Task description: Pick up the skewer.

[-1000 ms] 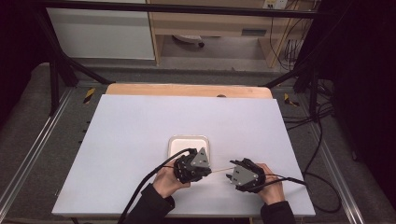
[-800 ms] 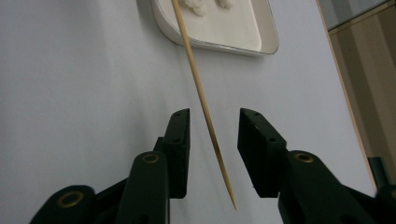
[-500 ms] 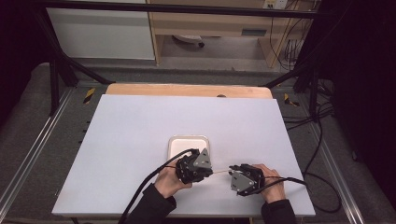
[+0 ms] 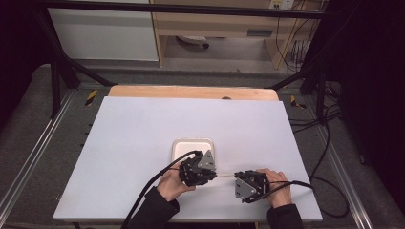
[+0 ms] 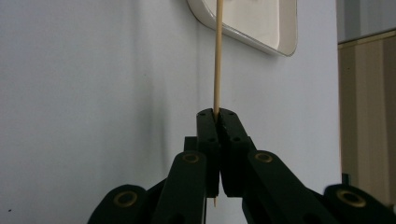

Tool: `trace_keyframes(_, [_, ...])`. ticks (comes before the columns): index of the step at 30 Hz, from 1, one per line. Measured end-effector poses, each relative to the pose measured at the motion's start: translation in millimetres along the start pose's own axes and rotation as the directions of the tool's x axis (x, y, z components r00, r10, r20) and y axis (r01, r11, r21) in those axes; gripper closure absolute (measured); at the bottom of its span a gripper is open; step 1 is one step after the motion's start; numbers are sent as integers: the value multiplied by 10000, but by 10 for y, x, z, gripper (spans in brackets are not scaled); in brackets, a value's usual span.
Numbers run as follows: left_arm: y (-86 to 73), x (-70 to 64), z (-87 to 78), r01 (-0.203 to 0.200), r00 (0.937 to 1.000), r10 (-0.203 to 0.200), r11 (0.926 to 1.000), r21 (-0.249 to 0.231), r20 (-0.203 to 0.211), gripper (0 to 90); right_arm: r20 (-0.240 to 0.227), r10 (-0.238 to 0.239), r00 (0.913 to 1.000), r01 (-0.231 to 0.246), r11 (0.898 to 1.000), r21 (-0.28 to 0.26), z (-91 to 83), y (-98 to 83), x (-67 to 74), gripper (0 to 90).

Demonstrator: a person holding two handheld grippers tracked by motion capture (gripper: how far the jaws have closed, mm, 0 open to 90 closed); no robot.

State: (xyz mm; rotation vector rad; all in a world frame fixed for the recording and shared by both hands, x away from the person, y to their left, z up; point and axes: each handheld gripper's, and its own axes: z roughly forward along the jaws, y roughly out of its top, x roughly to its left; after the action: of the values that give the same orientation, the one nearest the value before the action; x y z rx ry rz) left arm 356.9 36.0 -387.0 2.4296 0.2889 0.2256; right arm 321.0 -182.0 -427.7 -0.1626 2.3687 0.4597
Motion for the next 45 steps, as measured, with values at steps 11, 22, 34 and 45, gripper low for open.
trace_keyframes(11, [147, 20, 178, 27, 9997, -77, 9760, 2178, 221, 661, 201, -1310, 9912, 1292, 9889, 737, 29, 125, 1, 890])
trace_keyframes(22, [262, 19, 370, 164, 9982, -341, 9470, 3209, 494, 843, 174, -1612, 9868, 1586, 9820, 1026, 39, 160, 35, 890])
trace_keyframes(34, [255, -67, 363, -506, 9987, 472, 9410, 3346, 182, 879, 198, -1660, 9859, 1636, 9822, 922, 41, 178, 47, 886])
trace_keyframes(45, [117, -62, 236, -355, 9987, 436, 9641, 2630, -249, 880, 364, 806, 9961, -794, 9963, -316, -56, 123, -30, 703])
